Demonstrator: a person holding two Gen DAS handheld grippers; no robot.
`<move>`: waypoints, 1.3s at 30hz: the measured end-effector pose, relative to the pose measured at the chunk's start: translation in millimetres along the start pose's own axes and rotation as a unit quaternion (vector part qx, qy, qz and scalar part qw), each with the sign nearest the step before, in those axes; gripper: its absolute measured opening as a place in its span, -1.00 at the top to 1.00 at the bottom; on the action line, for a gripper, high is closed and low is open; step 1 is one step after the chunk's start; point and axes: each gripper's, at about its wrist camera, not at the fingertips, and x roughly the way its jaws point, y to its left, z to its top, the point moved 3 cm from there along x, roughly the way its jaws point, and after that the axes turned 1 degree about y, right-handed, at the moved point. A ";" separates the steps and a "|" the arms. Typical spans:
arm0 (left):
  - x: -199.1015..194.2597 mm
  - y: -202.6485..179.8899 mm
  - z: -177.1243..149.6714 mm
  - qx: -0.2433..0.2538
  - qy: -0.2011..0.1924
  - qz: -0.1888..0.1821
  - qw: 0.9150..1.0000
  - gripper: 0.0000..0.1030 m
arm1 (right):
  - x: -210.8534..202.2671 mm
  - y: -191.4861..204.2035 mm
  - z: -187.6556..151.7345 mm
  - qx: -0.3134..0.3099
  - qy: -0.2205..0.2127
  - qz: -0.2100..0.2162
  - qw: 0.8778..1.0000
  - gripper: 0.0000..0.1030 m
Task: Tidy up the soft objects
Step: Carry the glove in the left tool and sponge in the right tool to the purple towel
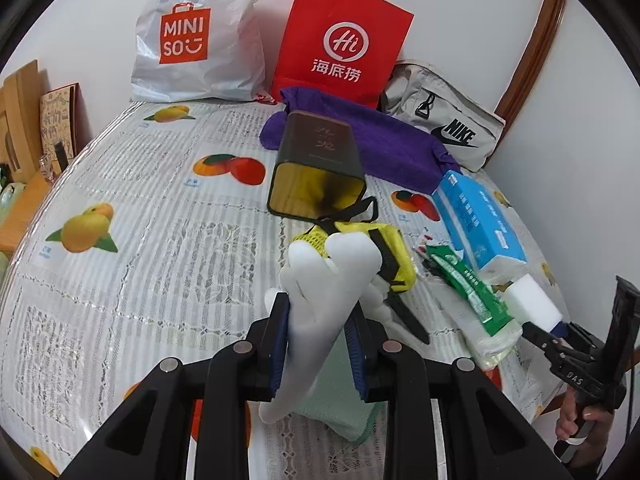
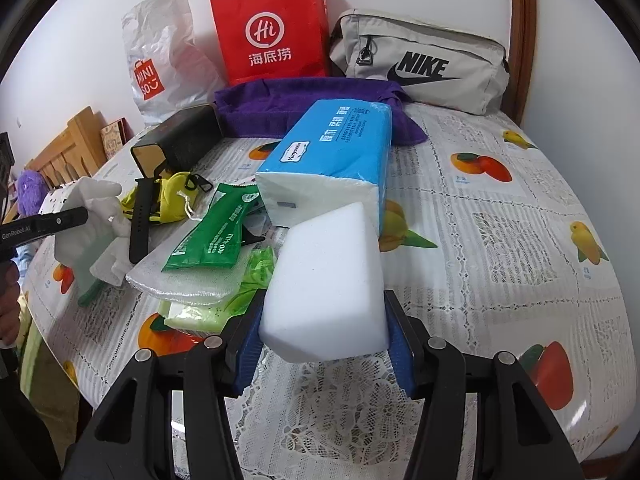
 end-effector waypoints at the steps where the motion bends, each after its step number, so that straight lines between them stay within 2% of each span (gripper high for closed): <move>1: -2.3 -1.0 2.4 -0.001 -0.003 -0.005 1.000 0.52 | 0.6 0.1 0.6 0.001 0.002 0.003 1.000 -0.05; 7: -11.6 -5.5 18.7 -0.003 -0.012 -0.017 1.000 0.54 | -2.7 1.5 4.8 0.000 0.007 0.010 1.000 -0.05; 16: -29.6 -12.3 53.7 0.002 -0.029 -0.016 0.999 0.56 | -32.1 12.4 35.7 -0.022 -0.025 0.032 0.999 -0.05; 27: -32.0 -18.5 126.8 0.015 -0.051 0.015 0.998 0.56 | -27.0 -1.8 119.6 -0.029 -0.053 0.018 0.998 -0.05; 39: 5.3 -26.8 201.5 0.031 -0.046 0.025 0.998 0.56 | 16.8 -12.5 197.1 -0.028 -0.064 0.022 0.997 -0.05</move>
